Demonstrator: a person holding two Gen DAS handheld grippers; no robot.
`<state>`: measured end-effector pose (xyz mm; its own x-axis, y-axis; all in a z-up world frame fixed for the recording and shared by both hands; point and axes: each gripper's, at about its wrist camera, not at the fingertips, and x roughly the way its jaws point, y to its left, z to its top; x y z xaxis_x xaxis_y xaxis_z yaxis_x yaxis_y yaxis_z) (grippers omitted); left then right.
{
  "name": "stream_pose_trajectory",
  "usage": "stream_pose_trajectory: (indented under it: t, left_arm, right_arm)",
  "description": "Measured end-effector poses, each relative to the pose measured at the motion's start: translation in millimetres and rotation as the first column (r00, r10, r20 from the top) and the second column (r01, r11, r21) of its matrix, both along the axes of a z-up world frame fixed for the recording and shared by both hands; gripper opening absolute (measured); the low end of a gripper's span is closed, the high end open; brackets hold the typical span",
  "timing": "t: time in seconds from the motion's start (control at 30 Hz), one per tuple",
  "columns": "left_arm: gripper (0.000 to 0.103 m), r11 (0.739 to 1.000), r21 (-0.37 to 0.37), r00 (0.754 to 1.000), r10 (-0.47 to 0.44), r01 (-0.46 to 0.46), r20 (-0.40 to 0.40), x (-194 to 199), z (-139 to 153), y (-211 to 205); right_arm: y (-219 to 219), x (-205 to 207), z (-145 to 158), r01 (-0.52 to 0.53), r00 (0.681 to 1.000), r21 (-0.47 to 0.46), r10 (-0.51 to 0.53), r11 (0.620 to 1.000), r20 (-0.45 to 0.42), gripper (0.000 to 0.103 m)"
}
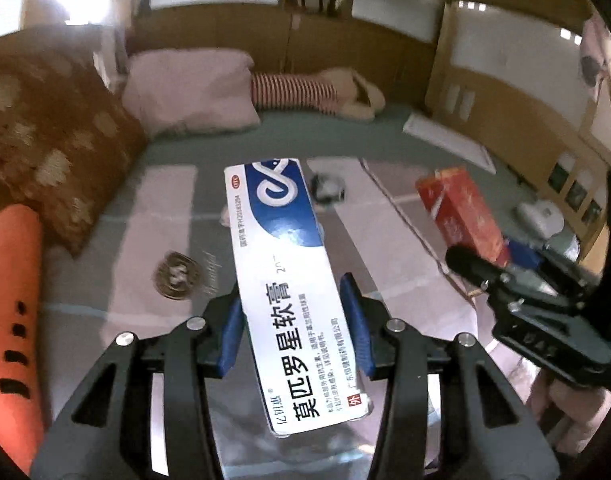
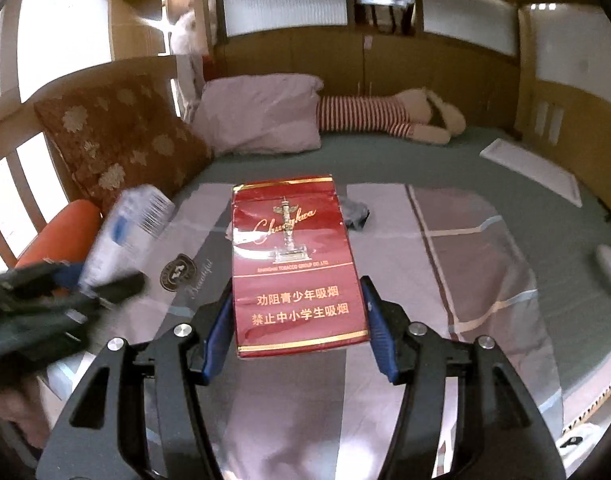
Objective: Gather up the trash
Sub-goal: 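Raise the ointment box with the left tool while the right tool raises the cigarette box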
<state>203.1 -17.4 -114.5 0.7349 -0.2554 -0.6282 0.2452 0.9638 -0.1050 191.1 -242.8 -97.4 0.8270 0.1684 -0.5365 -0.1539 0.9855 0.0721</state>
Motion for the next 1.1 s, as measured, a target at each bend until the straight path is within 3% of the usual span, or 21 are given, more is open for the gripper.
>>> stream_pose_trajectory:
  t: [0.07, 0.3, 0.67, 0.77, 0.9, 1.0, 1.1]
  left_arm:
    - [0.046, 1.000, -0.007, 1.000, 0.015, -0.015, 0.018, -6.2, 2.6, 10.8]
    - [0.046, 1.000, 0.011, 0.998, 0.005, -0.005, -0.056, 2.6, -21.9, 6.8]
    - [0.046, 1.000, 0.013, 0.998, 0.011, -0.010, -0.070, 2.2, -28.9, 8.5]
    - [0.046, 1.000, -0.007, 0.997, -0.001, 0.001, -0.079, 3.1, -30.9, 7.8]
    - [0.046, 0.998, -0.015, 0.995, -0.058, 0.057, -0.079, 0.2, -34.7, -1.3]
    - [0.046, 0.994, -0.021, 0.991, -0.111, 0.110, -0.073, -6.8, -34.2, -13.0]
    - [0.046, 0.983, -0.020, 0.980, -0.185, 0.184, -0.073, -14.8, -35.6, -30.8]
  right_arm:
    - [4.0, -8.4, -1.9, -0.003, 1.000, 0.003, 0.003, 1.000, 0.012, 0.058]
    - [15.5, 0.7, -12.7, -0.020, 1.000, -0.009, 0.020, 1.000, -0.024, 0.058]
    - [14.4, -0.5, -14.2, -0.013, 0.999, -0.007, 0.012, 1.000, -0.033, 0.058]
    - [4.7, -3.2, -8.7, -0.036, 0.999, 0.057, 0.038, 0.998, -0.037, 0.058]
    - [-43.7, -41.4, 13.5, 0.010, 0.999, 0.202, -0.016, 0.979, 0.030, 0.058]
    - [-90.0, -95.5, 19.1, 0.114, 0.989, 0.200, -0.130, 0.973, 0.072, 0.058]
    - [-146.2, -154.3, 7.8, 0.256, 0.961, 0.184, -0.270, 0.949, 0.055, 0.058]
